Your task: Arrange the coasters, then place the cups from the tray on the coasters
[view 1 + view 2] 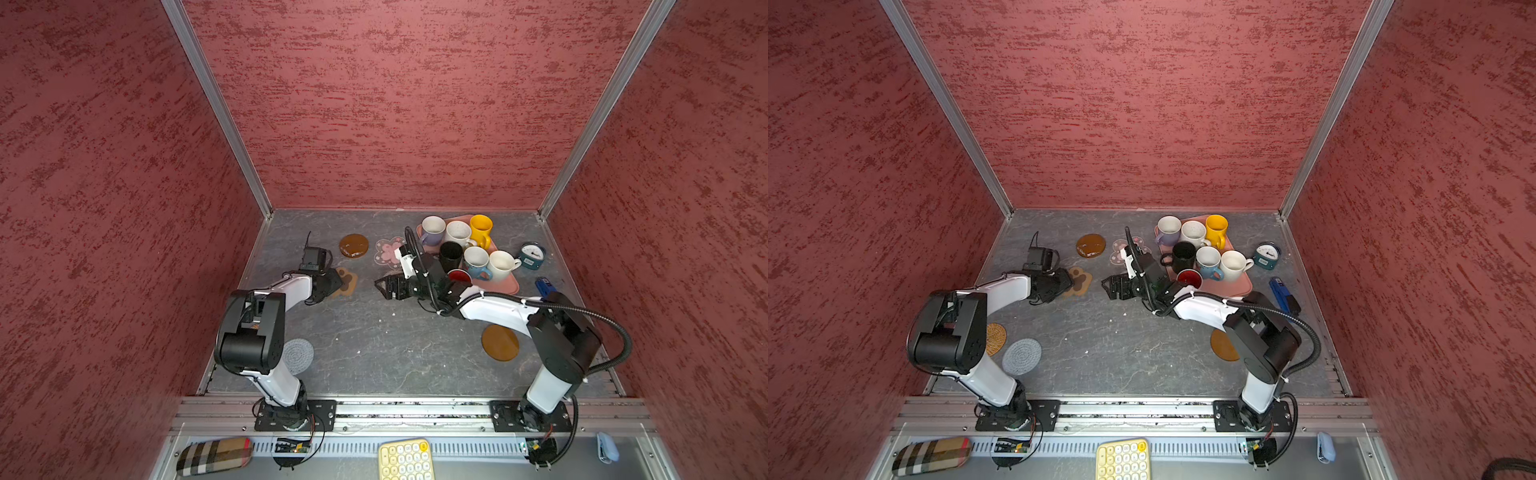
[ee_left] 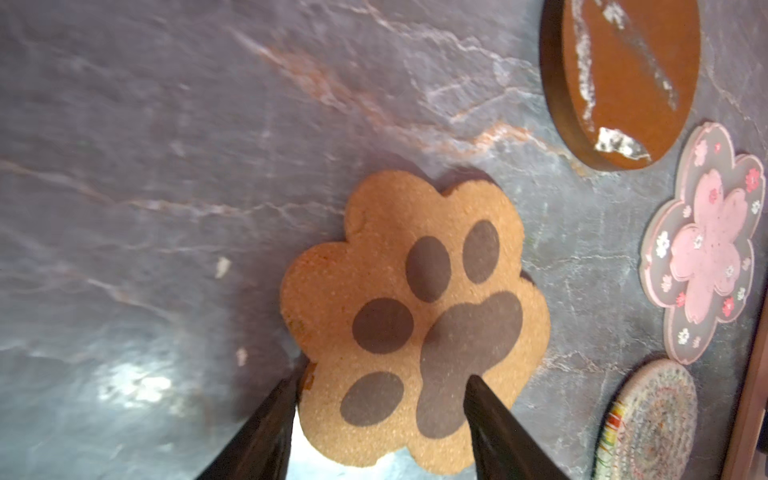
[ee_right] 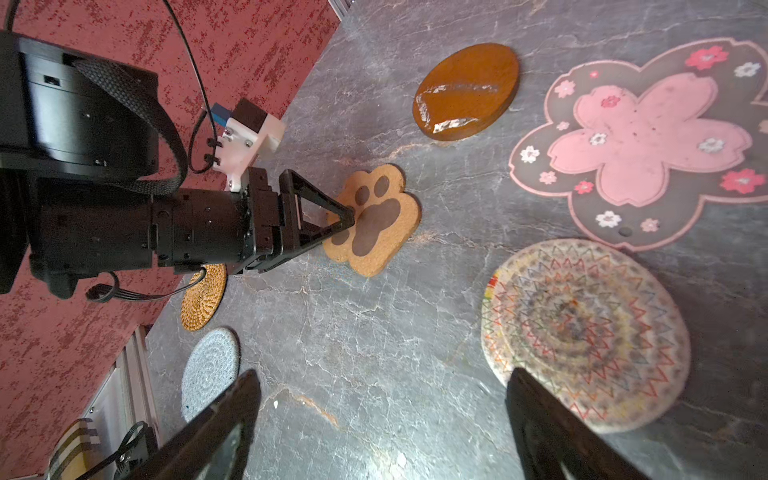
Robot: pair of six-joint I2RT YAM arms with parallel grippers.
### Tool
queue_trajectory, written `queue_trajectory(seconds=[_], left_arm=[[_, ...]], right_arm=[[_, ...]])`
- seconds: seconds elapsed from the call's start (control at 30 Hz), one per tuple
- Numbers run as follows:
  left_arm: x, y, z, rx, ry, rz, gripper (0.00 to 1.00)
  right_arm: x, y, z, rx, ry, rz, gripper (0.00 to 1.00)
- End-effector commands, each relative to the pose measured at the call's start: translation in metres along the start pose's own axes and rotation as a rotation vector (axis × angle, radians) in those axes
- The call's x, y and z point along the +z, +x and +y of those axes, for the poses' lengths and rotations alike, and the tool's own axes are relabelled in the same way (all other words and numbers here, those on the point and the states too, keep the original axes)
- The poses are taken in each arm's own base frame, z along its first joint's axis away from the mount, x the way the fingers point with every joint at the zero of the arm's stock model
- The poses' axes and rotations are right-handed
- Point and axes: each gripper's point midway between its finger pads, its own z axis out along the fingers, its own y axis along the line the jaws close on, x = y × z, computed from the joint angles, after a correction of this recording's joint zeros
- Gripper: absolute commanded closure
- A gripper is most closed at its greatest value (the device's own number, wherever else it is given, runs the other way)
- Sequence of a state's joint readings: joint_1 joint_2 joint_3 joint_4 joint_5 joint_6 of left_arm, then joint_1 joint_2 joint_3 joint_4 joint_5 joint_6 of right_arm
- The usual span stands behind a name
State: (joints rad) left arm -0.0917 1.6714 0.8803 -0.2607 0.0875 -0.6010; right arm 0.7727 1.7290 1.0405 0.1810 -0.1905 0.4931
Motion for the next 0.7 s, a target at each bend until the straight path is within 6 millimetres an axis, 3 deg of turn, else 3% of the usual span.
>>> queue_trajectory(seconds=[0.0, 0.33, 0.67], left_arm=[[0.008, 0.004, -0.003, -0.015, -0.011, 0.012, 0.35], [0.009, 0.002, -0.028, 0.020, -0.002, 0.014, 0.36], [-0.043, -0.009, -0.040, 0.070, 0.012, -0.067, 0.22]], right_arm=[[-0.012, -0.008, 0.004, -0.027, 0.009, -0.030, 0.07], [-0.022, -0.012, 0.001, -0.038, 0.025, -0.043, 0.07], [-0.034, -0.021, 0.005, -0.051, 0.033, -0.066, 0.07]])
